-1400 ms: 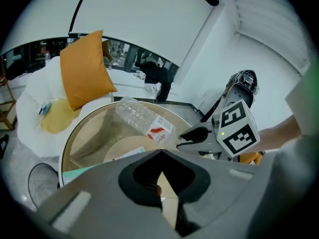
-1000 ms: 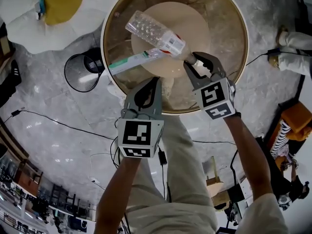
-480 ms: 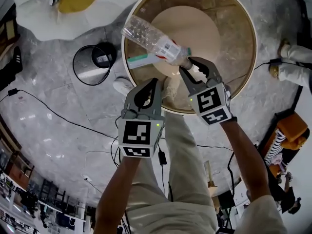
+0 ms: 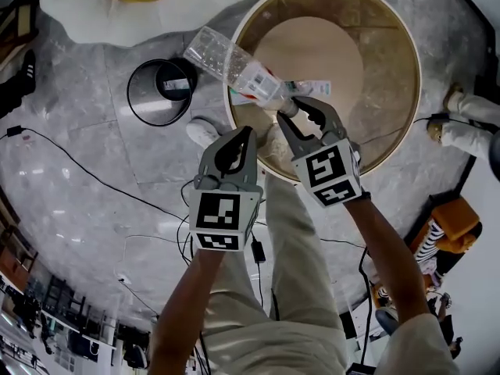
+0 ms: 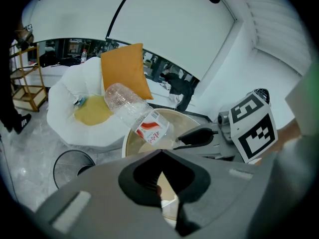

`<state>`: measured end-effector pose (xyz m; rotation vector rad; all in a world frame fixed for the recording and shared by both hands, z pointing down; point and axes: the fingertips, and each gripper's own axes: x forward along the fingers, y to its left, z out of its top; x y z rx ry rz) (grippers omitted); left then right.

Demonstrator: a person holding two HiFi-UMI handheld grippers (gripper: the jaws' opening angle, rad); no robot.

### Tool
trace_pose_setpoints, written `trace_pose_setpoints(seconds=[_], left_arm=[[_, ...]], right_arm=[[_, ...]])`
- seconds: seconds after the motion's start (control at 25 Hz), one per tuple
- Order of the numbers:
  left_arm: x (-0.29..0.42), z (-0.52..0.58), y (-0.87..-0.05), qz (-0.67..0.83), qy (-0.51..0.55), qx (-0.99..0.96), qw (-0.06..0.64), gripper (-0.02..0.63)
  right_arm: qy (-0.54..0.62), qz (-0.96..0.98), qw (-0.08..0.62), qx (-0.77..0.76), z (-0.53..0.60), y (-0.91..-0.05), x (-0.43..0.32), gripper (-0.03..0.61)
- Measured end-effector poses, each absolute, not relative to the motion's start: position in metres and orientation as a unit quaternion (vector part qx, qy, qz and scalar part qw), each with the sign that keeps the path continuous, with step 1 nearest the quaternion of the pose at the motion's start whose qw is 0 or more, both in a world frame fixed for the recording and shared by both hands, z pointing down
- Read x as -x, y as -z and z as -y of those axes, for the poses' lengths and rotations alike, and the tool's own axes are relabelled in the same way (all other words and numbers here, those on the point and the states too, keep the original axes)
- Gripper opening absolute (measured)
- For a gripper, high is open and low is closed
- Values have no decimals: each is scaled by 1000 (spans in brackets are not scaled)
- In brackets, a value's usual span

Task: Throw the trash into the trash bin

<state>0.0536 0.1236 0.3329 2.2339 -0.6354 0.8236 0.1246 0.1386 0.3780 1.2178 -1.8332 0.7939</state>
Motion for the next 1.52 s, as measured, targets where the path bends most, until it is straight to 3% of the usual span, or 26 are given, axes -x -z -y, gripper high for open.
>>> trace_pose_setpoints(seconds=[0.56, 0.76, 1.08, 1.52], left_arm=[[11, -95, -354, 293, -307, -827, 369, 2], [61, -86, -375, 311, -306, -814, 384, 0], [73, -90, -388, 361, -303, -794, 384, 2], [160, -74, -427, 427, -285, -756, 407, 2]], right_arm=[[-358, 741, 360, -439, -100, -386, -34, 163], [-340, 761, 388, -393, -87, -402, 20, 163], [-312, 781, 418, -343, -86, -417, 23, 163], [-322, 765, 466, -306, -70, -475, 100, 164]])
